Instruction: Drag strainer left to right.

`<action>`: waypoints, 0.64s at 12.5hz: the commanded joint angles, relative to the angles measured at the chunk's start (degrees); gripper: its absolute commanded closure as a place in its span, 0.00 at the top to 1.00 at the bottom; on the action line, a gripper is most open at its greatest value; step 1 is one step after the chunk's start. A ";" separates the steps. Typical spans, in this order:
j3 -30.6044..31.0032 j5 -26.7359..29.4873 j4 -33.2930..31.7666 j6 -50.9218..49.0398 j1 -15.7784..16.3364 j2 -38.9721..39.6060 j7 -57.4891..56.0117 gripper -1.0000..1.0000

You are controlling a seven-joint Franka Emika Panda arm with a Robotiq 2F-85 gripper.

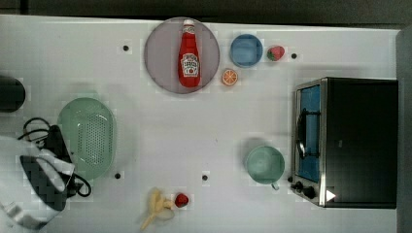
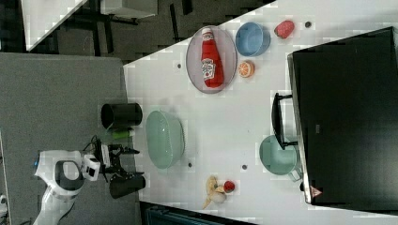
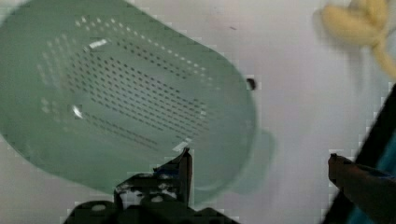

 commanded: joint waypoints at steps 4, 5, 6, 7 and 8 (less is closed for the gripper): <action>-2.44 -4.51 -0.38 12.94 -2.12 11.42 16.90 1.00; -2.77 -5.18 -0.55 15.59 -2.08 13.30 16.94 1.00; -3.00 -5.35 -0.97 17.62 -2.07 14.87 16.95 1.00; -3.39 -5.47 -1.51 19.41 -1.96 15.99 16.98 1.00; -4.05 -5.88 -2.05 21.12 -1.76 16.84 16.98 1.00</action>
